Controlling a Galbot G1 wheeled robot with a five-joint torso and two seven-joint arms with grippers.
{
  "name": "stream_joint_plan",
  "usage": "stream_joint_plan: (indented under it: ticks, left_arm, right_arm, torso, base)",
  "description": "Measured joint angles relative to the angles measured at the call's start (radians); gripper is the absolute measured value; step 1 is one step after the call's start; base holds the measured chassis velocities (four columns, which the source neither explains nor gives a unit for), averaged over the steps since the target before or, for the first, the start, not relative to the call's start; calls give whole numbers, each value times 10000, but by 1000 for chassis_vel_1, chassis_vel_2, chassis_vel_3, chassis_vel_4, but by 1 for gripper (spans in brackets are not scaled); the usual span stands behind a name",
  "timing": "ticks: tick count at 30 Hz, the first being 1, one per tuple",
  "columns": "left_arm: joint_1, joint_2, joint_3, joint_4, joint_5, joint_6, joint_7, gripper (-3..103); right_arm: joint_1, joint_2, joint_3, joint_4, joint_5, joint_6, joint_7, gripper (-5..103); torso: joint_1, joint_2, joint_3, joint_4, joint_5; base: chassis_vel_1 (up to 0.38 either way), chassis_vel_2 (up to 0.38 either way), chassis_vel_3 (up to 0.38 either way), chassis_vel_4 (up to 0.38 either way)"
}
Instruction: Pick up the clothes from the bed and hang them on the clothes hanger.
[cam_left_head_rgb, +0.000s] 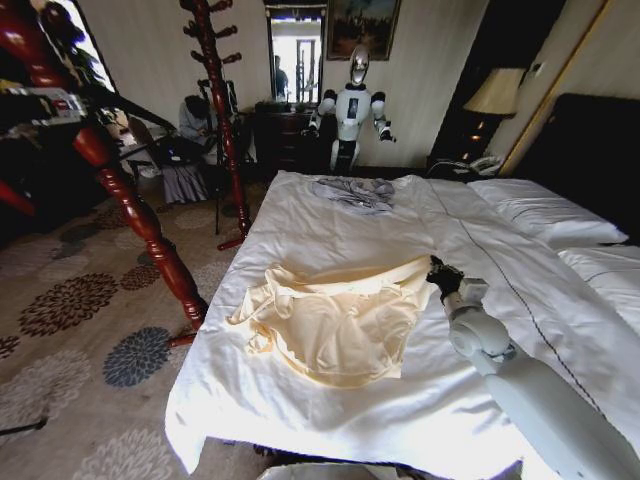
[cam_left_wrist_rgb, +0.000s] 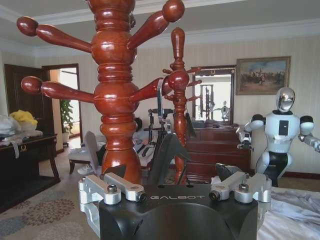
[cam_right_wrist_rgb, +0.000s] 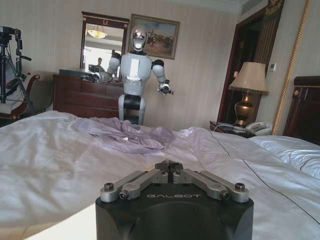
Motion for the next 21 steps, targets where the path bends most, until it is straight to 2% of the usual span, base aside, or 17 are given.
stream_joint_plan:
  ticks: [11, 13, 21]
  left_arm:
    - [566, -92, -590, 656, -129, 4, 28, 100]
    - [590, -147, -527, 820, 54, 4, 145, 103]
    - [449, -426, -58, 1054, 123, 4, 320, 99]
  right_arm:
    - [12, -152, 13, 28, 8, -4, 12, 0]
    - [16, -150, 3, 39, 9, -4, 18, 0]
    - [-178, -123, 37, 88, -58, -4, 26, 0]
  torso:
    - [0, 1, 0, 0, 0]
    - [0, 1, 0, 1, -2]
    - [0, 0, 0, -1, 0]
  base:
    - [0, 0, 0, 0]
    - [0, 0, 0, 0]
    - [0, 0, 0, 0]
